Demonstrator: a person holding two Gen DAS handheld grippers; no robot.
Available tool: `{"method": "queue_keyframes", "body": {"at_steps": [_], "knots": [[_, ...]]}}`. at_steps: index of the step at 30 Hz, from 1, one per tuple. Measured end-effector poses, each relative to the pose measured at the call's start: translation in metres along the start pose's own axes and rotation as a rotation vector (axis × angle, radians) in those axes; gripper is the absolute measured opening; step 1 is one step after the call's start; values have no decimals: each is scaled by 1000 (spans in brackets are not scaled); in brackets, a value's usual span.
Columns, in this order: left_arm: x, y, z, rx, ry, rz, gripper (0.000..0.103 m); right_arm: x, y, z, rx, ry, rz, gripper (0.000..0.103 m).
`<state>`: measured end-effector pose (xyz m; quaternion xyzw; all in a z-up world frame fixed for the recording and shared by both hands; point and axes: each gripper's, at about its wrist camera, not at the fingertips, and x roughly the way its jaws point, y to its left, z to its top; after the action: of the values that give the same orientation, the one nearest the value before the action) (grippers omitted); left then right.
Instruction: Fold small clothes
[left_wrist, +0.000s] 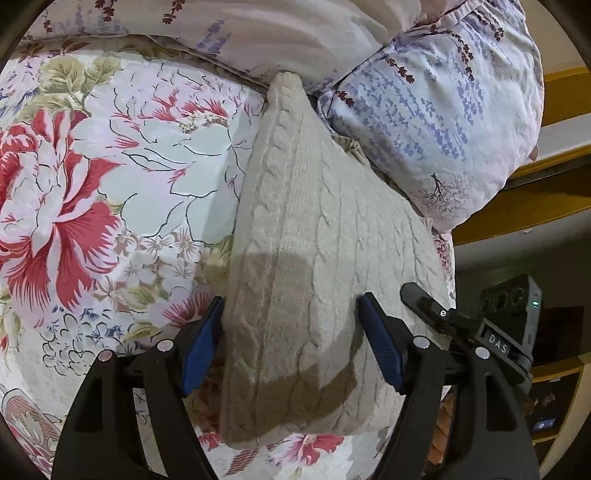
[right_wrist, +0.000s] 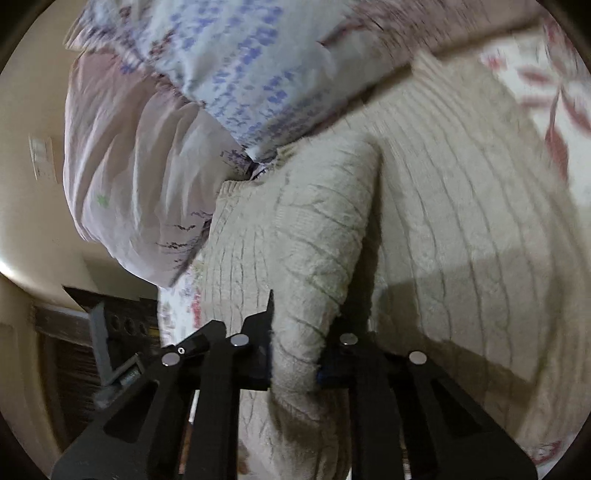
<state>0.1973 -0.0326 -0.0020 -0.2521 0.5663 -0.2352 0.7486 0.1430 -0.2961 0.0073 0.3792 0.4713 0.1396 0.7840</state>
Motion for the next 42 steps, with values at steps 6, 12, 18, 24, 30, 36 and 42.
{"method": "queue_keyframes", "body": {"at_steps": [6,12,18,24,30,36,42], "knots": [[-10,0,5,16,-25,-14,80,-19,46,3,-201,-70,-122,13],[-17,-11,3,67,-28,-31,87,-44,73,11,-380,-143,-319,13],[-9,-29,-7,148,1,-16,87,-89,61,21,-448,-245,-490,13],[3,-37,-17,175,47,-34,87,-77,-19,28,-250,-125,-521,13],[5,-44,-23,206,61,-47,87,-107,-9,25,-310,-260,-424,11],[9,-49,-27,225,78,-54,86,-90,-32,33,-238,-202,-467,11],[12,-57,-30,262,75,-53,86,-88,-62,32,-96,-144,-438,57]]}}
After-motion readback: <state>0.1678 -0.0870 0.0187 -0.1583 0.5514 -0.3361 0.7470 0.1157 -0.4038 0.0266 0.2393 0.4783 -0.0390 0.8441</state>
